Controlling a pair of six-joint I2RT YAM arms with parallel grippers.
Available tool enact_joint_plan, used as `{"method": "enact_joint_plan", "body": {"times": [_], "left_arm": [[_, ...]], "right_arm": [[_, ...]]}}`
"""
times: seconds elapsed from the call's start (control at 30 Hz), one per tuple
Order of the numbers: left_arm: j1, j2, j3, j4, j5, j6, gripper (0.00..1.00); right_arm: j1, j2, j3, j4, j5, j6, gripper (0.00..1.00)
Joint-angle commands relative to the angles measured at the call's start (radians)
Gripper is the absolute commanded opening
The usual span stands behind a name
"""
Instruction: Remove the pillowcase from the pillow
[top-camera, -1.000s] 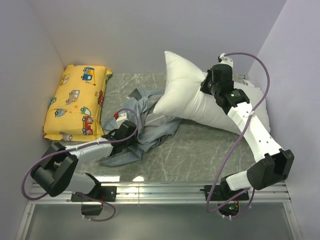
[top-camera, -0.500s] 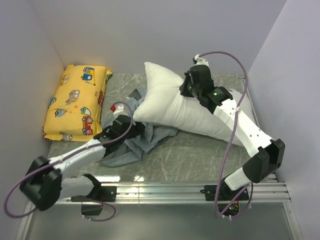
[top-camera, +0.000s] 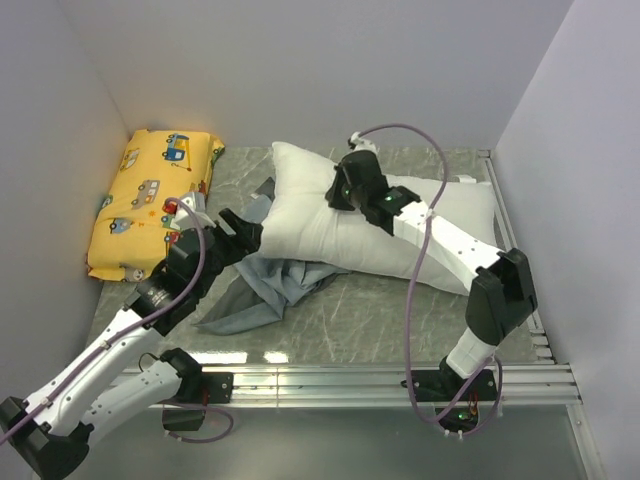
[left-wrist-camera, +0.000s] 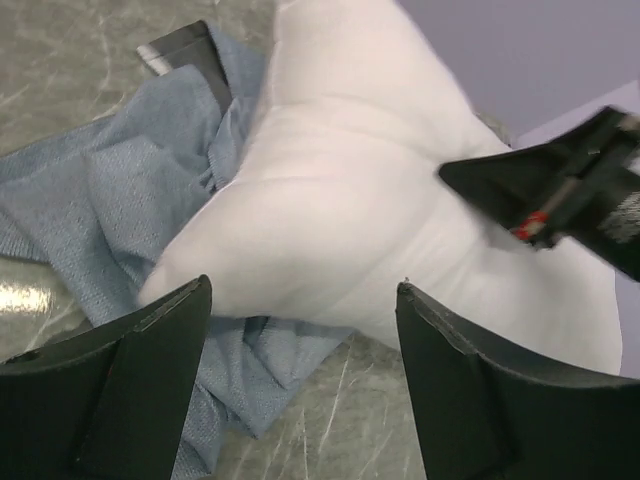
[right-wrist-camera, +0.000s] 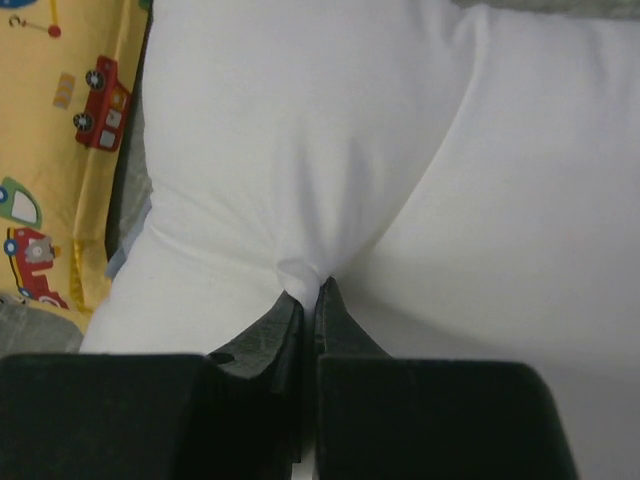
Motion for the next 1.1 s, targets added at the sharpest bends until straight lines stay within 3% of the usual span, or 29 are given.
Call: {"method": "enact_joint_plan", "body": {"times": [0.0, 0.07, 0.1, 0.2, 0.27, 0.53, 0.77, 1.07], "left_arm": [[0.002, 0.032, 0.097, -0.053, 0.057, 0.096, 0.79], [0.003, 0.036, 0.105, -0.058, 0.087, 0.139, 0.80], [0.002, 0.036, 0.102, -0.061, 0.093, 0.151, 0.81], [0.002, 0.017, 0.104, -0.073, 0.098, 0.184, 0.83], [0.003, -0.008, 0.108, -0.072, 0.119, 0.201, 0.84], [0.003, -0.049, 0.144, -0.156, 0.097, 0.254, 0.85], [0.002, -0.100, 0.082, -0.118, 0.115, 0.250, 0.86], [0.002, -0.132, 0.030, -0.092, 0.132, 0.242, 0.86]], "right_arm": [[0.027, 0.002, -0.053, 0.165, -0.069, 0.019, 0.00], [0.029, -0.022, -0.100, 0.182, -0.080, 0.008, 0.17], [0.027, -0.057, -0.113, 0.191, -0.076, -0.008, 0.41], [0.027, -0.134, -0.119, 0.150, -0.058, -0.033, 0.70], [0.026, -0.209, -0.134, 0.128, -0.041, -0.045, 0.78], [0.024, -0.588, -0.391, 0.090, -0.025, -0.042, 0.80], [0.021, -0.992, -0.593, -0.020, 0.102, -0.055, 0.86], [0.020, -1.159, -0.668, -0.142, 0.159, -0.088, 0.91]]}}
